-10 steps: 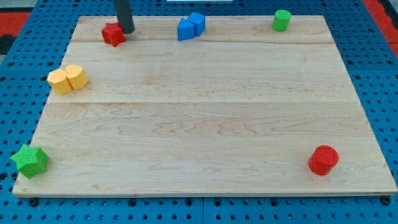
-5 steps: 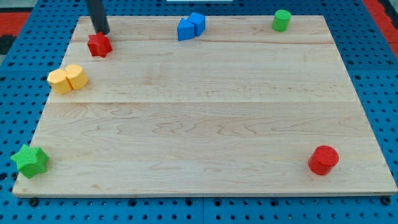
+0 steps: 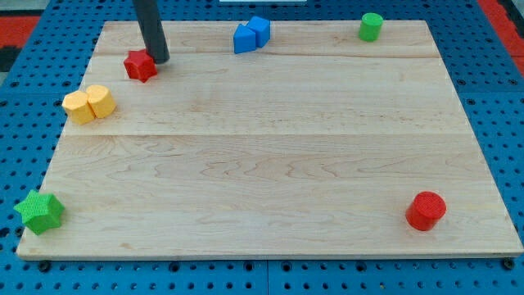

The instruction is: Move red star to red circle

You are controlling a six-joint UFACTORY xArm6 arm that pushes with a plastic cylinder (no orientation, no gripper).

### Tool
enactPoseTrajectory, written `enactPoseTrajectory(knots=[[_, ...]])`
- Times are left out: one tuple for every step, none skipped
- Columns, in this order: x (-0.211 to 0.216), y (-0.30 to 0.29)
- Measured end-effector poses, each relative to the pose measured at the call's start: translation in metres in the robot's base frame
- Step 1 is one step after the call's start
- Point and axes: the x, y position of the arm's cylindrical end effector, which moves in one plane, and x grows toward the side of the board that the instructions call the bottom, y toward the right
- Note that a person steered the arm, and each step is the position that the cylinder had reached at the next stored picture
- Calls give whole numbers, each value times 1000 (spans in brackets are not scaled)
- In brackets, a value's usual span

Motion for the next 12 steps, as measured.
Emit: enactPoseTrajectory(knots=[[-18, -50], [1, -53], [7, 15], [32, -3], [22, -23], [24, -60], [57, -48], [68, 15], [79, 71], [123, 101], [152, 142], [190, 191]])
